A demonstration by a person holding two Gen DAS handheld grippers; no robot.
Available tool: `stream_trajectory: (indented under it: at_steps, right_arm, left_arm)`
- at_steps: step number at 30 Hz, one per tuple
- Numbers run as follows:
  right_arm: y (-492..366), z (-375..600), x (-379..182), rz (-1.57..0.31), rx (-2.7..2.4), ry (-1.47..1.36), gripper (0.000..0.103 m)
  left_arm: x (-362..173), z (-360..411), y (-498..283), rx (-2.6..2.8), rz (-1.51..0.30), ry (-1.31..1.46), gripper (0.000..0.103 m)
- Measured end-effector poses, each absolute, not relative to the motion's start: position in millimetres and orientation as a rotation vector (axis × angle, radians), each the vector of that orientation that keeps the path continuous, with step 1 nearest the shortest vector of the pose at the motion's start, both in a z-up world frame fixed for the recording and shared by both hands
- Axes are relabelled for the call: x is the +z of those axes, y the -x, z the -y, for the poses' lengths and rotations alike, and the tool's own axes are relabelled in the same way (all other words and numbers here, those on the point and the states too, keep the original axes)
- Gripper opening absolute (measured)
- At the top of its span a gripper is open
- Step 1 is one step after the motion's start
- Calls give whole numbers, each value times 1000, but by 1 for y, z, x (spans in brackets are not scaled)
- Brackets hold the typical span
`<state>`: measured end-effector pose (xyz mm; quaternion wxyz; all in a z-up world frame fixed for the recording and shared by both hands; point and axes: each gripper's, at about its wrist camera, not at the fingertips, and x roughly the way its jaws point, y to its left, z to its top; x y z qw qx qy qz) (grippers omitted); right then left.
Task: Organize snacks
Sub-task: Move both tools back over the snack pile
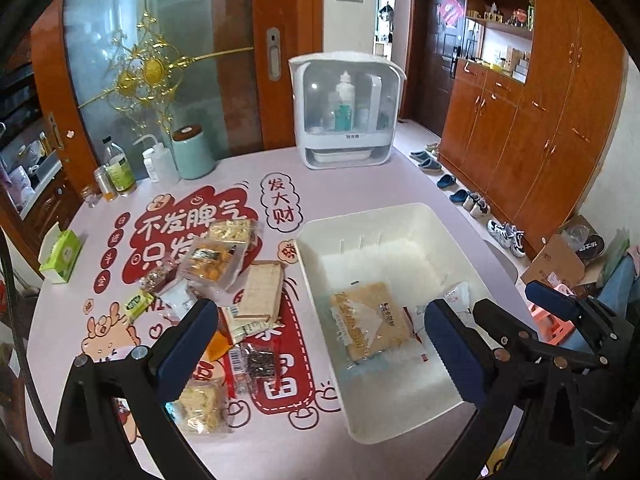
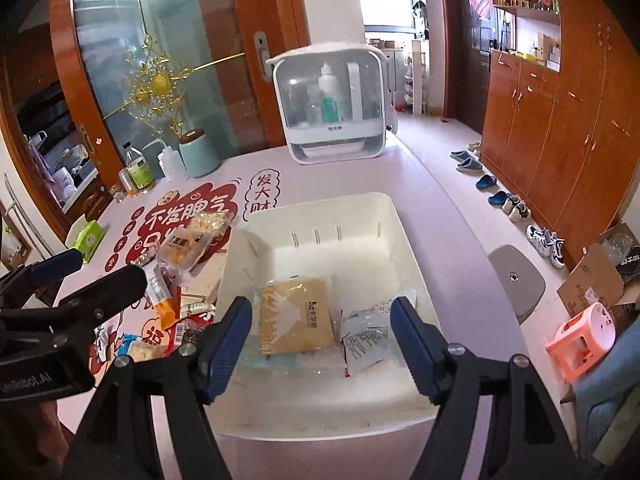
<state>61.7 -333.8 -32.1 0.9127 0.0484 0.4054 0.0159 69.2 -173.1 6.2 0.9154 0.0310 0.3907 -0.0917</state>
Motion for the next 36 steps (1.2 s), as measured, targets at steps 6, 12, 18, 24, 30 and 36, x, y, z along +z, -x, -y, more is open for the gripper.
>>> stream_trajectory:
  at_steps: [6, 12, 18, 24, 30, 36]
  right_arm:
    - [-56, 316, -27, -830, 58, -98, 73]
    - [-50, 285, -22, -822, 84, -96, 73]
    - [-44, 242, -11, -796, 92, -87, 73]
    - [-43, 192, -9, -801, 101, -56, 72]
    - [-46, 149, -14, -826, 132, -25, 72]
    - [-56, 110, -35, -902, 170, -3, 72]
  left_arm:
    - [15, 145, -56, -158, -775, -66, 103]
    - [23, 101, -49, -139, -766, -44, 103]
    - [31, 41, -47, -97, -747, -32, 103]
    - [25, -27, -51, -38, -756, 6, 103]
    - [6, -87, -54, 19, -792, 46, 103]
    - [-22, -126, -66, 52, -853, 40, 103]
